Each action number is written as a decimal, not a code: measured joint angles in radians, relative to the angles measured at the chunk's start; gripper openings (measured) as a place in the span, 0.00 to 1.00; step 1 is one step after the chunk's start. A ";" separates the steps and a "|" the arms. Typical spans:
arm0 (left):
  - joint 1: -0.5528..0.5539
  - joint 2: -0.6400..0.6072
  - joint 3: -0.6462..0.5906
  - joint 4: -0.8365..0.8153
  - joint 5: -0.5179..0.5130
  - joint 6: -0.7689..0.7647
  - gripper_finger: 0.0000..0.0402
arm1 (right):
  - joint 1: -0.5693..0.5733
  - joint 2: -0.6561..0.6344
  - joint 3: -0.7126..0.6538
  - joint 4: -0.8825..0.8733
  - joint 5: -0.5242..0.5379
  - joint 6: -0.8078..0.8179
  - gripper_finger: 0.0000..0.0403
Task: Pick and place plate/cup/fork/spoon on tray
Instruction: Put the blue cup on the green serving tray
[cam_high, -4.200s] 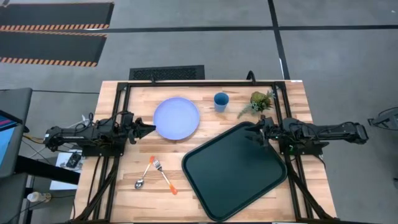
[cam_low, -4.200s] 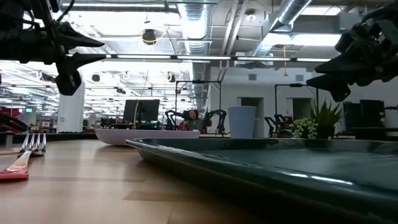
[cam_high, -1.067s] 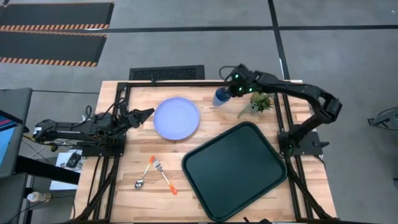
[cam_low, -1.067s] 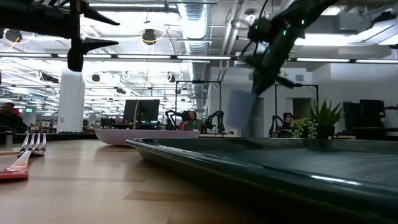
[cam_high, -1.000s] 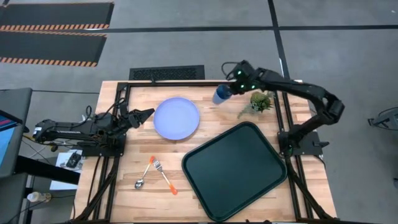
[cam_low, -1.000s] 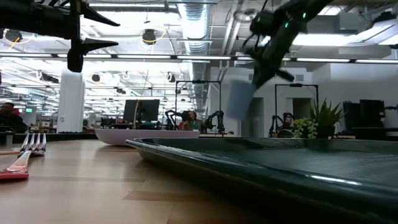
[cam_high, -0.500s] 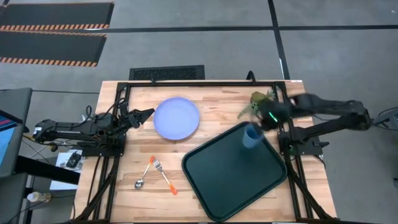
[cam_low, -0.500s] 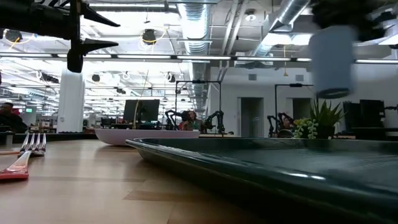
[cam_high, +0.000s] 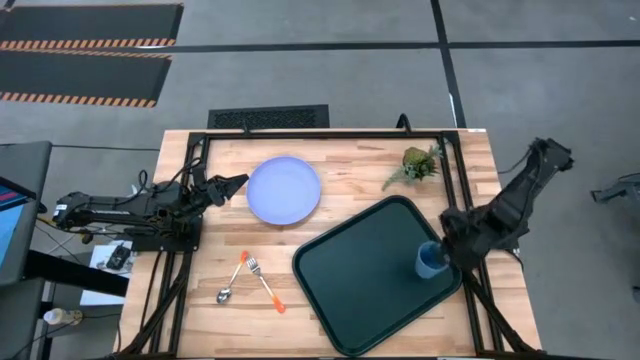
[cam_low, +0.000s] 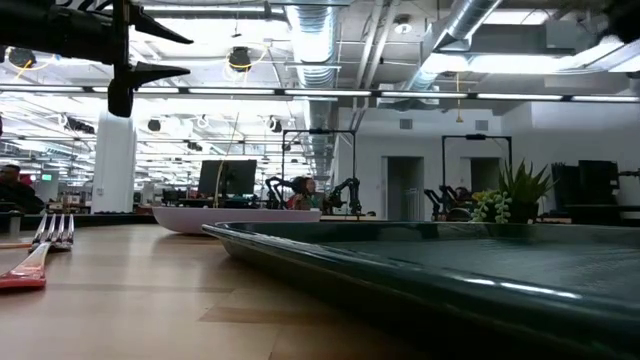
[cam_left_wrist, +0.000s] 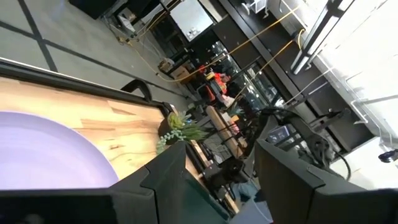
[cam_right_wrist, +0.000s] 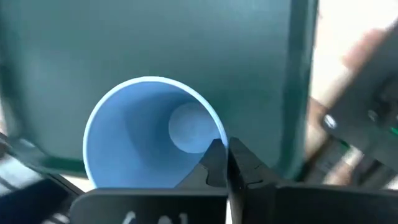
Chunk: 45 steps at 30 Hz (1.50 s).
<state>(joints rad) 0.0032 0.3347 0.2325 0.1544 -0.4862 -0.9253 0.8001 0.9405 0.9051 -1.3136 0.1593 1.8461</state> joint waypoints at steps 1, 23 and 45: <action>0.000 0.000 0.000 -0.008 -0.001 -0.001 0.44 | 0.031 0.012 0.000 -0.004 -0.010 0.010 0.02; 0.000 0.000 0.000 -0.074 -0.023 -0.013 0.44 | 0.321 0.220 0.000 -0.036 0.041 0.201 0.01; 0.000 0.000 0.000 -0.078 -0.023 -0.022 0.44 | 0.325 0.258 0.000 0.011 0.055 0.207 0.10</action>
<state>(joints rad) 0.0033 0.3347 0.2325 0.0765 -0.5091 -0.9470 1.1255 1.1988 0.9051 -1.3024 0.2139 2.0533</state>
